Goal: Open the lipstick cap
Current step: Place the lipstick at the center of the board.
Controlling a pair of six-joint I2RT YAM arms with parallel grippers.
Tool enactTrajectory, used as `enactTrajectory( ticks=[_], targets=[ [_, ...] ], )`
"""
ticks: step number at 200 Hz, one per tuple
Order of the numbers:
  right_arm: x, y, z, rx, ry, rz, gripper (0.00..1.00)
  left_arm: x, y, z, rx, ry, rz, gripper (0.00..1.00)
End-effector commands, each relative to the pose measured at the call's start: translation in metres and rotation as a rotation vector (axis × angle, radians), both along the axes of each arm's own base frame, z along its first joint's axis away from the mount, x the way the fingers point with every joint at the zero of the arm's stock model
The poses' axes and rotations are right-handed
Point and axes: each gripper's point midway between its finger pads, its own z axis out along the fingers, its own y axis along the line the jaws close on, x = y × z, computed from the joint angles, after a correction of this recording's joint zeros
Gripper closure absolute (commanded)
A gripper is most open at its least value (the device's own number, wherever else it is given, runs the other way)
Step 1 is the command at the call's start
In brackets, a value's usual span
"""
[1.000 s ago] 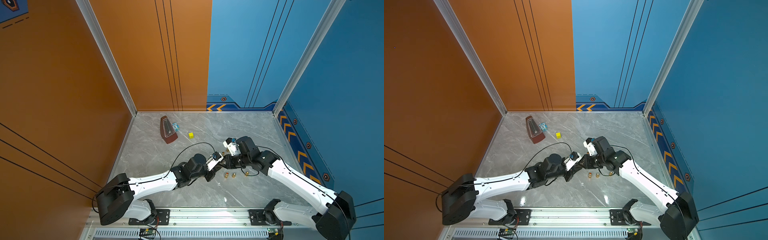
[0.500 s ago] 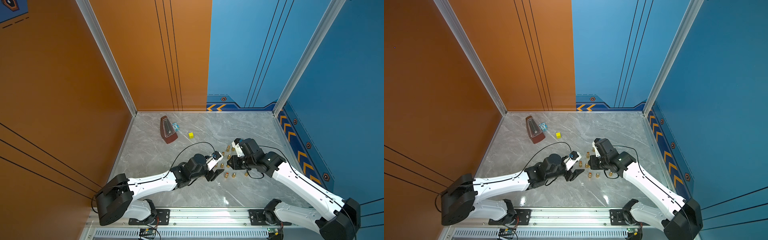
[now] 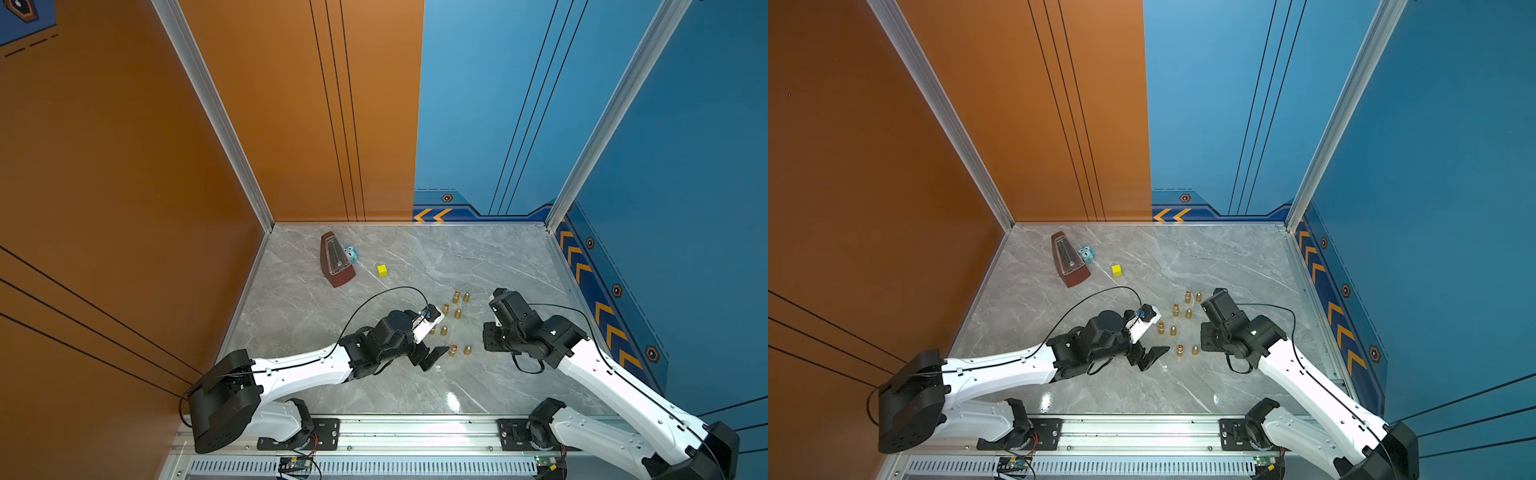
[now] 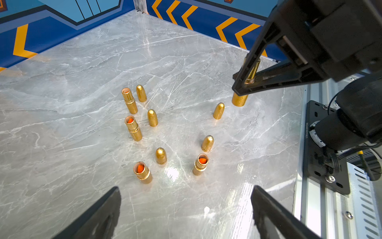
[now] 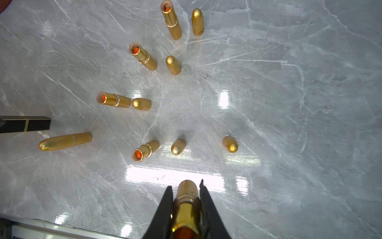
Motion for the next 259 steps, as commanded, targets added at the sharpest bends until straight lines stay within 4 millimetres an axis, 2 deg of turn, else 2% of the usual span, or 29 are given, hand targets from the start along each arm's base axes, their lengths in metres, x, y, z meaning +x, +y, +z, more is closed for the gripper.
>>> enactTrajectory(
  ticks=[1, 32, 65, 114, 139, 259],
  targets=[
    [-0.012, -0.024, -0.016, -0.078, 0.033, -0.074, 0.82, 0.000, -0.003, -0.006, 0.026, 0.014, 0.022, 0.01],
    [-0.015, -0.026, -0.031, -0.073, 0.054, -0.103, 0.81, -0.002, -0.009, -0.009, 0.038, 0.009, 0.013, 0.01],
    [-0.017, -0.028, -0.057, -0.079, 0.087, -0.139, 0.81, -0.002, -0.009, -0.009, 0.042, 0.002, 0.013, 0.01],
    [-0.007, -0.022, -0.077, -0.023, 0.039, -0.170, 0.80, -0.002, -0.010, -0.009, 0.048, -0.002, 0.008, 0.02],
    [-0.004, -0.026, -0.084, -0.052, 0.036, -0.190, 0.80, -0.002, -0.011, -0.009, 0.049, -0.008, 0.006, 0.01],
    [0.001, -0.022, -0.106, -0.068, 0.053, -0.177, 0.79, -0.001, -0.011, -0.009, 0.055, -0.019, 0.016, 0.01]
  ],
)
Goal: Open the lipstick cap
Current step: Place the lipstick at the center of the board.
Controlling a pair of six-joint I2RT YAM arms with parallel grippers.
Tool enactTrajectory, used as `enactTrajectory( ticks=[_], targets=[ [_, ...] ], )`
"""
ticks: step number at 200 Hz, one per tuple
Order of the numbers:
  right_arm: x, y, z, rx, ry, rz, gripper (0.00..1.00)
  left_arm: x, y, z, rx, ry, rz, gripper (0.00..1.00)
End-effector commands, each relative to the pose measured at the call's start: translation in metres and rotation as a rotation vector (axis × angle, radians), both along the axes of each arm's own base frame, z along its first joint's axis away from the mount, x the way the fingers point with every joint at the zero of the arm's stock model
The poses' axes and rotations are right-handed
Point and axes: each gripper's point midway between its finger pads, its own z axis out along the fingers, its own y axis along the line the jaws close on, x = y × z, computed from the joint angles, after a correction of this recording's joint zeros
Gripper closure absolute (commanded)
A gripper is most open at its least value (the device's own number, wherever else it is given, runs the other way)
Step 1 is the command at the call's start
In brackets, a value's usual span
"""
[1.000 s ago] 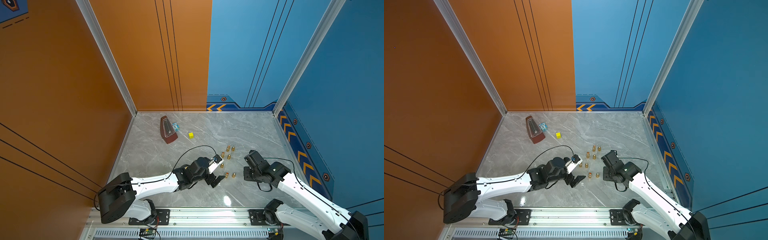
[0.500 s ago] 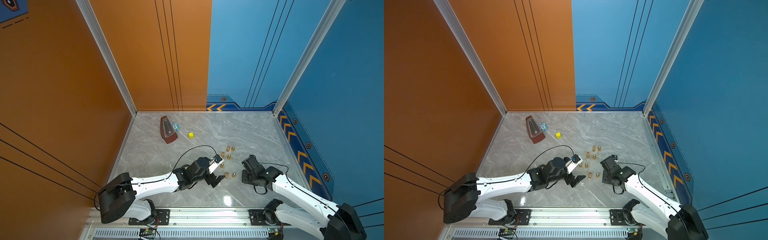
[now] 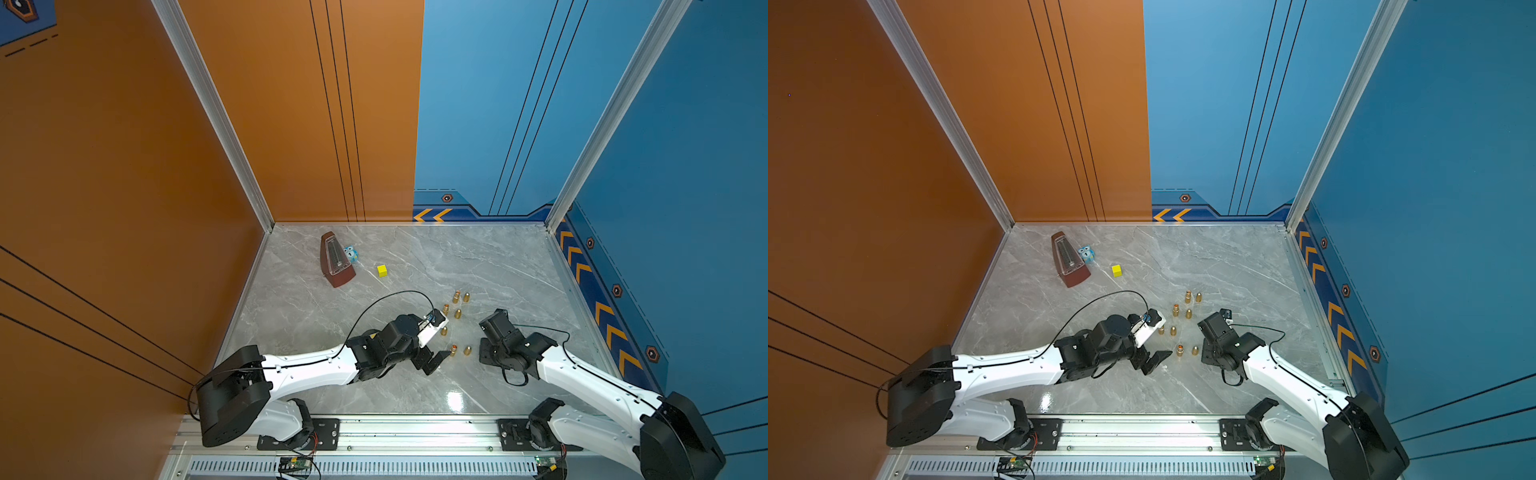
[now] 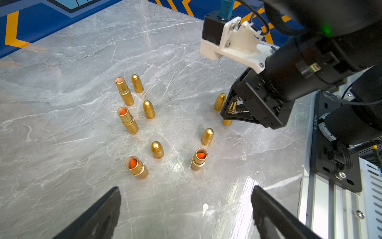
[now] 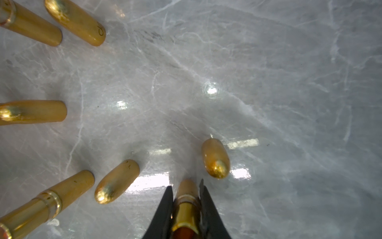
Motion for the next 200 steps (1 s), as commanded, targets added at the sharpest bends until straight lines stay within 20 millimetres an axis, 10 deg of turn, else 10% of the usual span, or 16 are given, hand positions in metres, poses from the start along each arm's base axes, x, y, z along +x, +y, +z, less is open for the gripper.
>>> enactTrajectory(
  ticks=[1, 200],
  targets=[
    [0.0005, -0.0054, -0.0072, -0.031, -0.003, -0.017, 0.79, 0.0023, -0.0047, 0.0057, 0.010, -0.026, 0.006, 0.01],
    [0.0004, -0.0005, -0.0018, -0.033, -0.004, 0.002, 0.57, 0.0041, 0.0027, 0.0099, 0.009, -0.048, 0.029, 0.01]
  ],
)
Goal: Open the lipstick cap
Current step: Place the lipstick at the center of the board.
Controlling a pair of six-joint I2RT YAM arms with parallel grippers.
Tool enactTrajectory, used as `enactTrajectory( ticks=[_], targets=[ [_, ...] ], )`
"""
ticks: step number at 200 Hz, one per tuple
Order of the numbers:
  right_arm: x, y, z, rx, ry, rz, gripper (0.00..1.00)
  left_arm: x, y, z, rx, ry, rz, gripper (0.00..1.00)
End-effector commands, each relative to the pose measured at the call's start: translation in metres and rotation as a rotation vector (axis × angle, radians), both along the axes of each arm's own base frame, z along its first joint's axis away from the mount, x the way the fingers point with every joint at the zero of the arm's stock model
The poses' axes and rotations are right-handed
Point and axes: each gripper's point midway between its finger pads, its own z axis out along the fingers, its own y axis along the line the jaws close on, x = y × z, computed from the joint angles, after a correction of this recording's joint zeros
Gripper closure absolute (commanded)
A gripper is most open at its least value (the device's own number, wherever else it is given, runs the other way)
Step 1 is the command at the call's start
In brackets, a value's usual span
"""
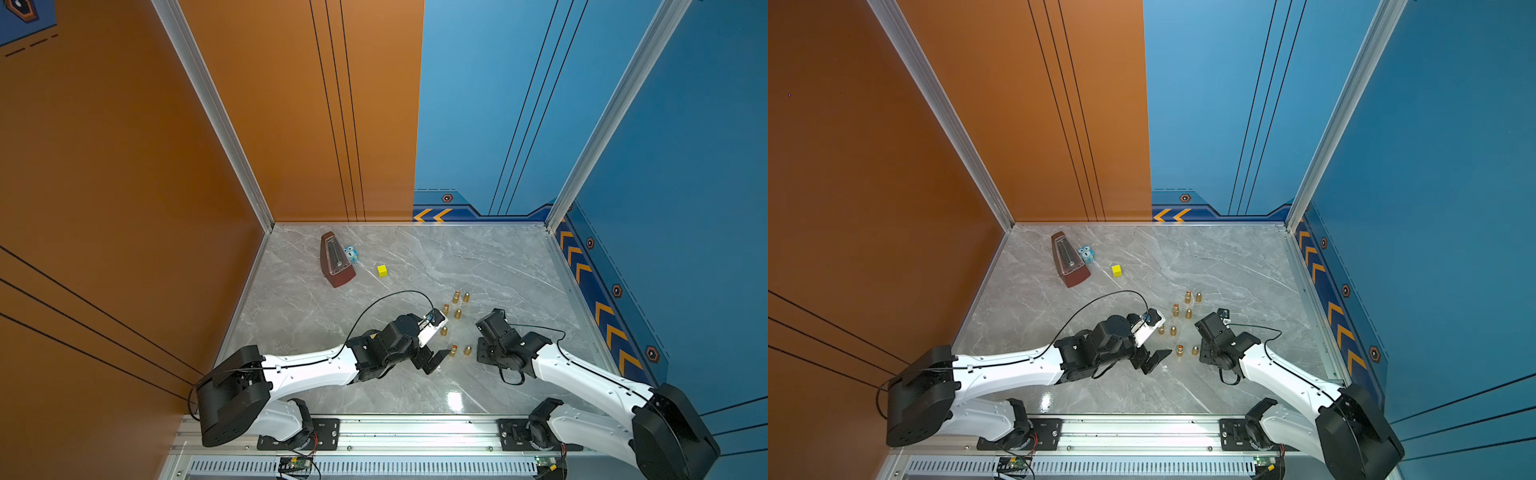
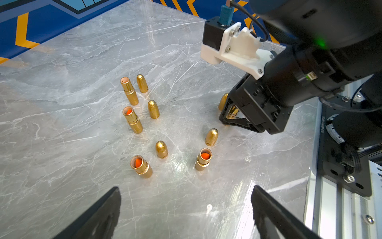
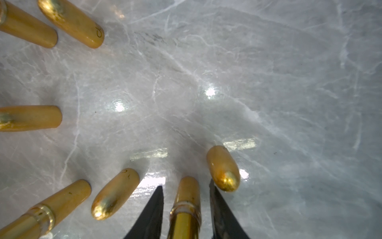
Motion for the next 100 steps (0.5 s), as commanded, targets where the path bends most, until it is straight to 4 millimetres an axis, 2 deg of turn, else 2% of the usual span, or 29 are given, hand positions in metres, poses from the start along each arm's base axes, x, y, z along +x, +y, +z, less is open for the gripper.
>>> enactTrajectory(
  ticks=[1, 47, 100],
  targets=[
    [-0.004, -0.003, 0.004, -0.015, 0.002, -0.002, 0.56, 0.000, 0.001, 0.010, 0.002, -0.033, 0.005, 0.01],
    [-0.001, 0.004, 0.031, 0.027, -0.023, 0.017, 0.46, 0.006, 0.011, 0.015, -0.012, -0.038, 0.050, 0.01],
    [0.002, 0.024, 0.067, 0.114, -0.035, 0.066, 0.44, 0.013, 0.039, 0.020, 0.024, -0.033, 0.123, 0.01]
  ],
)
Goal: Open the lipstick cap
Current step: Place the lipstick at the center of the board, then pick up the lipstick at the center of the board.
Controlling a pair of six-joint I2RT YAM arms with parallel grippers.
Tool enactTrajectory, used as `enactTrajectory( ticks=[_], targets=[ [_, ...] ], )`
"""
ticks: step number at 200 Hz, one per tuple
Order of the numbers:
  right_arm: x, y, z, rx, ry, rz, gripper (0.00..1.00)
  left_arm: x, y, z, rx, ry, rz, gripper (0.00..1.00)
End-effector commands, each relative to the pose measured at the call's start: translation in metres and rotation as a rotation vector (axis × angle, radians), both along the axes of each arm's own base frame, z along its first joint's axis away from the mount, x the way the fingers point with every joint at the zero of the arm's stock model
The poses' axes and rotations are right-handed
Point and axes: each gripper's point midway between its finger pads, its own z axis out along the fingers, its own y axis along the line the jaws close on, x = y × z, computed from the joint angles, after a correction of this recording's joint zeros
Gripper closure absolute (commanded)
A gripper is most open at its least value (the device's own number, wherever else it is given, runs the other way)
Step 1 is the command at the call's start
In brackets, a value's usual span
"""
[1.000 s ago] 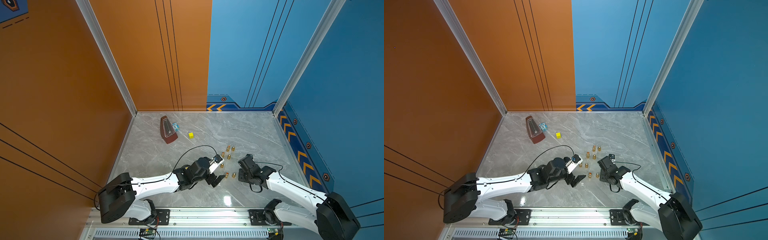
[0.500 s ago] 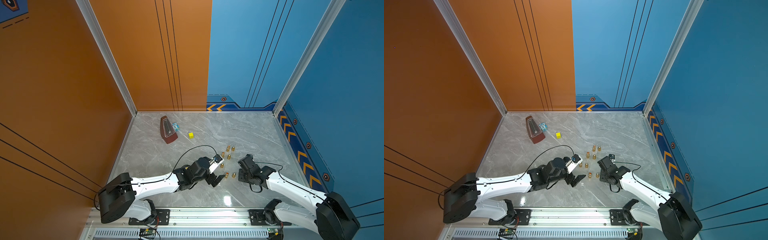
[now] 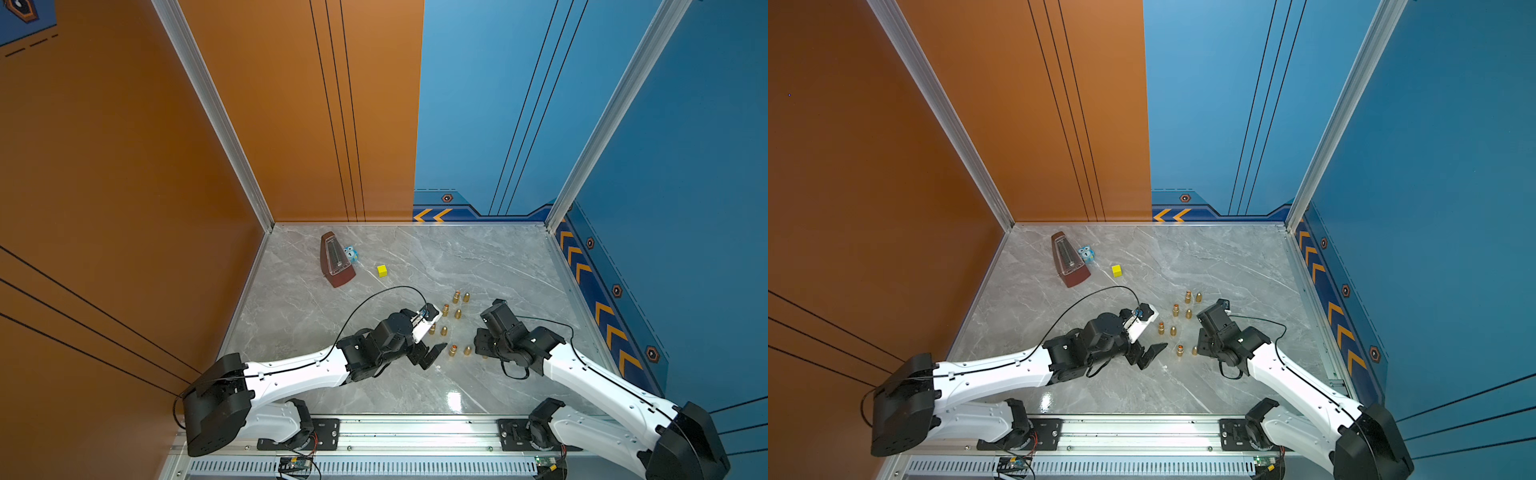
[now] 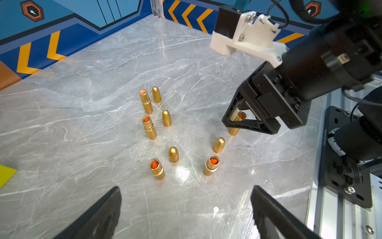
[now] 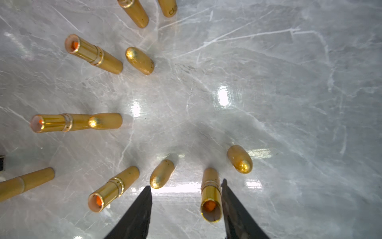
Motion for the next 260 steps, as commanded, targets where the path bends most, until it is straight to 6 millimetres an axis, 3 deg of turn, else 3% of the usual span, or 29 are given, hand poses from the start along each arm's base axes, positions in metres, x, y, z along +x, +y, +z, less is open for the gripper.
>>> enactTrajectory(
  ticks=[1, 47, 67, 107, 135, 173, 205, 260],
  targets=[
    [-0.007, 0.005, 0.016, 0.015, 0.022, 0.039, 0.44, 0.006, 0.022, -0.008, 0.059, 0.013, 0.067, 0.02],
    [-0.005, 0.030, 0.054, 0.049, 0.006, 0.131, 0.42, 0.015, 0.057, -0.010, 0.146, 0.045, 0.186, 0.02],
    [-0.003, 0.052, 0.065, 0.078, 0.016, 0.190, 0.40, 0.018, 0.074, -0.010, 0.160, 0.058, 0.245, 0.01],
    [-0.013, 0.121, 0.074, 0.116, 0.036, 0.367, 0.39, 0.022, 0.109, -0.008, 0.100, 0.086, 0.357, 0.01],
    [-0.016, 0.162, 0.070, 0.124, 0.055, 0.436, 0.38, 0.023, 0.134, -0.012, 0.080, 0.124, 0.422, 0.01],
    [-0.016, 0.197, 0.052, 0.075, 0.084, 0.464, 0.39, 0.024, 0.152, -0.017, 0.067, 0.146, 0.474, 0.01],
    [-0.012, 0.211, 0.032, 0.023, 0.108, 0.452, 0.42, 0.022, 0.161, -0.020, 0.053, 0.158, 0.496, 0.01],
    [-0.001, 0.212, 0.001, -0.077, 0.122, 0.415, 0.51, 0.021, 0.168, -0.024, 0.037, 0.172, 0.506, 0.01]
  ],
)
